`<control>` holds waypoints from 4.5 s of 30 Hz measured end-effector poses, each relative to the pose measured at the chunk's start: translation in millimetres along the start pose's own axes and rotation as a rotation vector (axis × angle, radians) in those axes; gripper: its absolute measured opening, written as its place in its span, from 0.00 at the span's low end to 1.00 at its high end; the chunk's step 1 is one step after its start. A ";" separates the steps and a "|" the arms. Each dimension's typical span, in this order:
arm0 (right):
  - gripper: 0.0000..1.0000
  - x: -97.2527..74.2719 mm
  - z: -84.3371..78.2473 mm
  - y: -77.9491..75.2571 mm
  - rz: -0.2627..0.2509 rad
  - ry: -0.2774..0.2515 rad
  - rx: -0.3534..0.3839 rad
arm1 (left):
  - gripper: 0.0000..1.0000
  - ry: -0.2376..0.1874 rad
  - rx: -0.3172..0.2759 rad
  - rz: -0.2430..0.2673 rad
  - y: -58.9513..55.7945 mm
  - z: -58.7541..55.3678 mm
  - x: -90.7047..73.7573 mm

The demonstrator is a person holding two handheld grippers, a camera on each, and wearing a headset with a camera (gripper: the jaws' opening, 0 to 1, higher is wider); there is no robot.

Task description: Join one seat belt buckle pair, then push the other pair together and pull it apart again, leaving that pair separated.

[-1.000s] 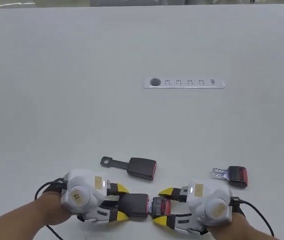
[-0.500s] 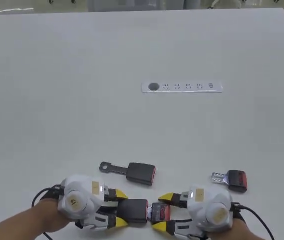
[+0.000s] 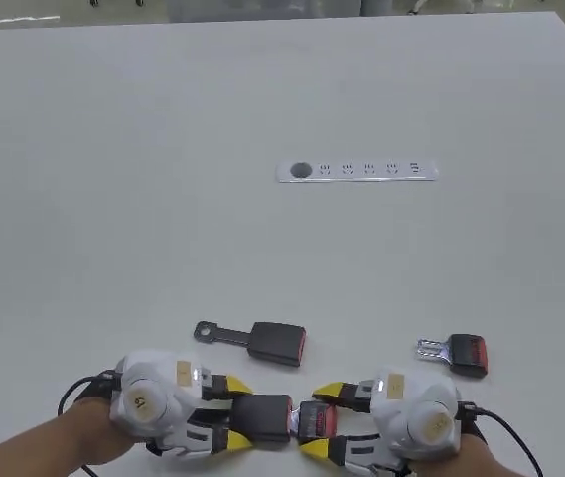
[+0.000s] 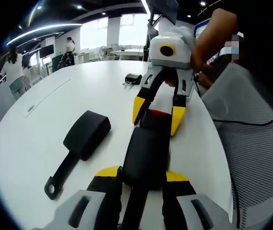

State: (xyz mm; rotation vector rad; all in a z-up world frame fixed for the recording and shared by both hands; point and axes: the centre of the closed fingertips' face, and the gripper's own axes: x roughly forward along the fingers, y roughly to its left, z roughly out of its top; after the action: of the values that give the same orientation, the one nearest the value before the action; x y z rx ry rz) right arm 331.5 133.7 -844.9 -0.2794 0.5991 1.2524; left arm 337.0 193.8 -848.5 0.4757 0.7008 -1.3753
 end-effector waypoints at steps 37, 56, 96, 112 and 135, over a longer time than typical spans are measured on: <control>0.78 -97.8 14.3 -48.6 -0.220 -0.082 0.045 | 0.80 -0.152 -0.112 0.206 37.4 47.6 -62.2; 0.73 -163.2 -52.4 -130.4 -0.199 0.083 0.057 | 0.77 0.026 0.059 0.101 102.1 55.6 -24.0; 0.36 -155.2 -85.3 -134.7 -0.017 0.167 -0.058 | 0.34 0.150 0.229 -0.100 93.3 34.4 25.0; 0.35 -147.1 -78.9 -134.1 -0.009 0.090 -0.015 | 0.34 0.084 0.151 -0.067 93.7 38.3 26.9; 0.36 -83.8 -35.4 -118.0 0.039 0.052 -0.054 | 0.34 0.078 0.128 -0.078 93.8 37.5 23.8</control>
State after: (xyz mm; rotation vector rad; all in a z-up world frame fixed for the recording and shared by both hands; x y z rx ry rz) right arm 417.7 12.3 -840.7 -0.3472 0.6184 1.3033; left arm 436.9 165.5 -846.9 0.6121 0.7036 -1.4870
